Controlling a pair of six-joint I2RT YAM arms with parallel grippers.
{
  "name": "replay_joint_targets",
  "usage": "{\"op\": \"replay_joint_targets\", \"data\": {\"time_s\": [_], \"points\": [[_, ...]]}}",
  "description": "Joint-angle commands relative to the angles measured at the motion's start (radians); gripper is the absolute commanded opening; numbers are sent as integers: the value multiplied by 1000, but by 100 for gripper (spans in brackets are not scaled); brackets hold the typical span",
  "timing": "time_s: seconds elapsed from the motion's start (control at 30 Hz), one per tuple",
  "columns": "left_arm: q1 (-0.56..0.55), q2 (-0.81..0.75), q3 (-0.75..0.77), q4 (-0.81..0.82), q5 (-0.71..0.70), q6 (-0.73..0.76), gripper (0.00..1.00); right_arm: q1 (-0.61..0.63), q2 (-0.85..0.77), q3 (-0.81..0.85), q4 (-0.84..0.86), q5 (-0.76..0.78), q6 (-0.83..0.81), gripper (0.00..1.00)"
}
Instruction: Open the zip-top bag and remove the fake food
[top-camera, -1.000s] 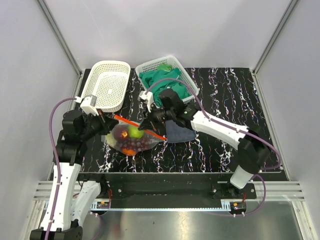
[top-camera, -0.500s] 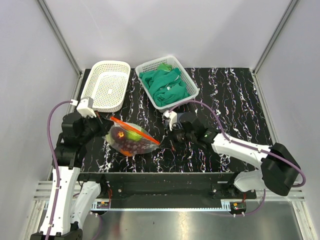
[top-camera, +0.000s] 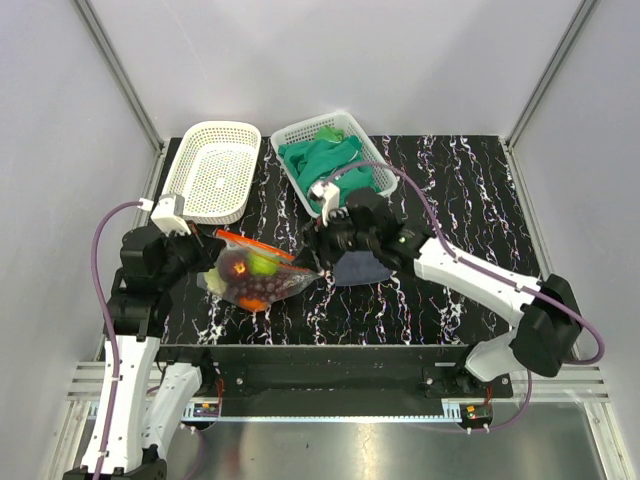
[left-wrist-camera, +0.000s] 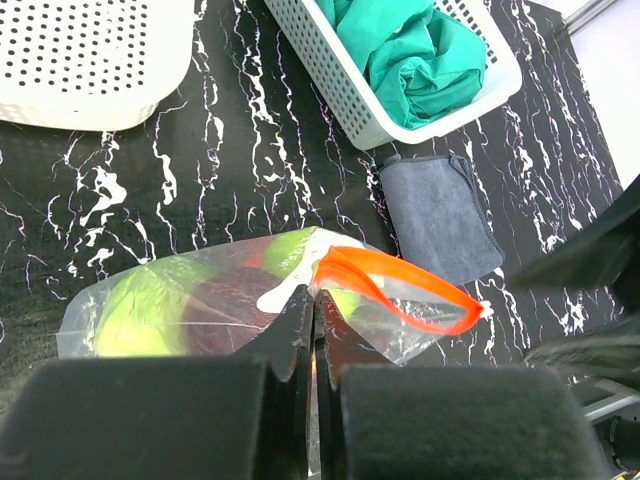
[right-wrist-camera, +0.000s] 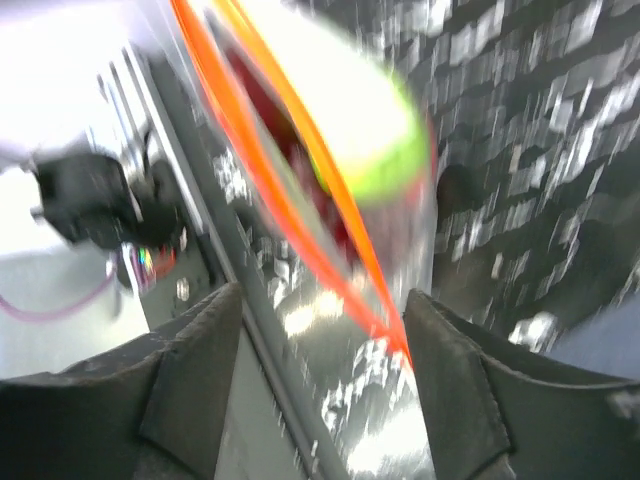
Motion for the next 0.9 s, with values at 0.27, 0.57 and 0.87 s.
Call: {"op": "replay_joint_targets", "data": {"time_s": [0.27,0.57,0.87], "points": [[5,-31,3,83,35,13,0,-6,279,396,-46,-60,-174,73],[6,-42,2,71,38,13,0,0,389,427,-44,-209,-154,62],[5,20,46,-10,-24,-21,19,8,405,462,-35,-201,-65,0]]}}
